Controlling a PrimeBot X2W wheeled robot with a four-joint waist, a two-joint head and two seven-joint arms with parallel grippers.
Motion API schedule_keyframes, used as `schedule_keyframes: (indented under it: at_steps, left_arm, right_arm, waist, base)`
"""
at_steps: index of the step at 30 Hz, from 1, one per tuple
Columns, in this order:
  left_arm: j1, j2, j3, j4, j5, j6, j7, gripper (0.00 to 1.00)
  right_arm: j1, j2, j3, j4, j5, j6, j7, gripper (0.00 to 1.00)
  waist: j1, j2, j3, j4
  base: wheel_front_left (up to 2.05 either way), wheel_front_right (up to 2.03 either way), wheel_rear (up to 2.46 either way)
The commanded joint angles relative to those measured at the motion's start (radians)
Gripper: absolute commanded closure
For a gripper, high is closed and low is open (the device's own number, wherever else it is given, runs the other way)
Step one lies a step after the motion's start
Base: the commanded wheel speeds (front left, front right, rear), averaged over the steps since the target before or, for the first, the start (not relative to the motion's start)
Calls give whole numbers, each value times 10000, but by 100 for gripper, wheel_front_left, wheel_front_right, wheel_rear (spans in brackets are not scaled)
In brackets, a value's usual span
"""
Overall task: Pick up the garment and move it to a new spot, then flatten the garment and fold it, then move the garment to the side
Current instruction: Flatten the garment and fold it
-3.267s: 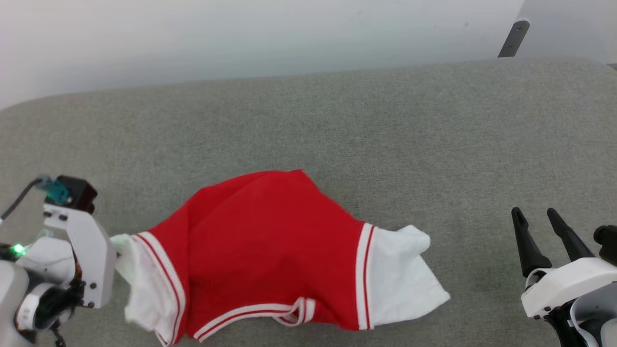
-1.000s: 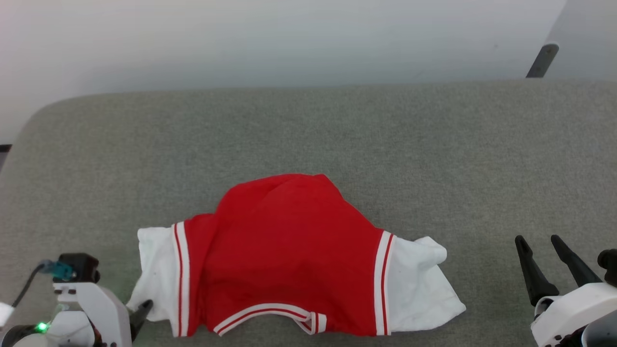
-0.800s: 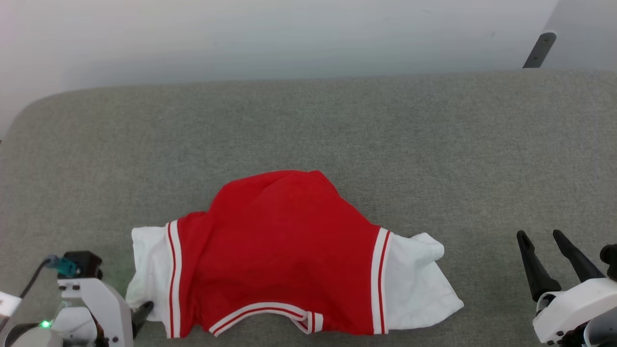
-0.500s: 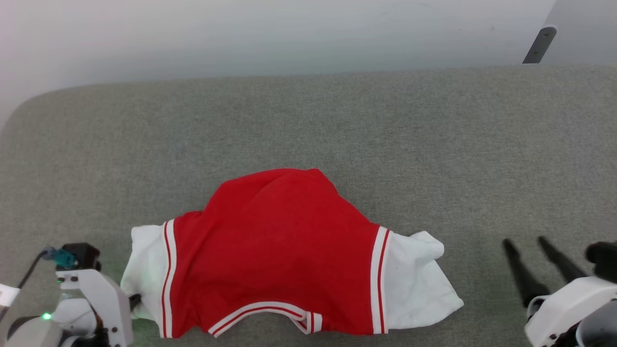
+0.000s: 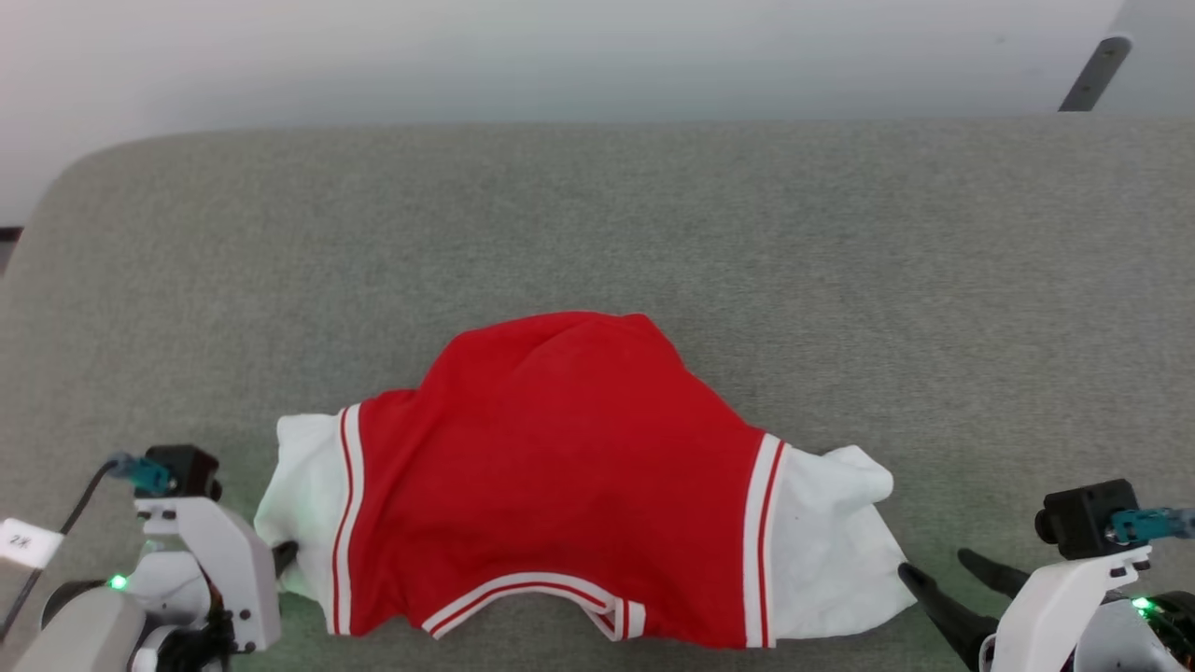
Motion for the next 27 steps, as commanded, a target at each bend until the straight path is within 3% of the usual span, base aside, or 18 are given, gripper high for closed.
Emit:
schedule_keyframes:
  at_steps: [1,12,13,14,21,27]
  left_arm:
    - [-2,-337,-213,75,61,-71,31,100]
    - [-471,-663,-373,29,83,-107,-38,100]
    - [-482,-680,-388,50,85,-121,-42,100]
    - [-507,-707,-404,80,80,-136,-38,100]
    - [-612,-633,-483,201,21,-186,130,100]
    - [-868,-303,-504,-218,-66,-140,735,100]
  right_arm:
    - [12,-12,48,45,-35,-7,91,0]
    - [-874,-112,959,1622,-579,-7,592,0]
    - [-957,-172,1129,1825,-647,-7,647,54]
    - [-1028,-210,1274,2021,-617,-7,714,100]
    - [-1610,-439,1513,2571,-263,-7,893,100]
    - [-2346,-914,1574,2157,629,-7,1237,100]
  waist:
    - [0,0,118,121]
    - [0,0,554,542]
    - [0,0,571,569]
    - [0,0,584,600]
    - [0,0,402,651]
    - [0,0,-93,565]
  base:
    - [0,0,0]
    - [0,0,0]
    - [0,0,0]
    - [0,0,0]
    - [0,0,0]
    - [0,0,0]
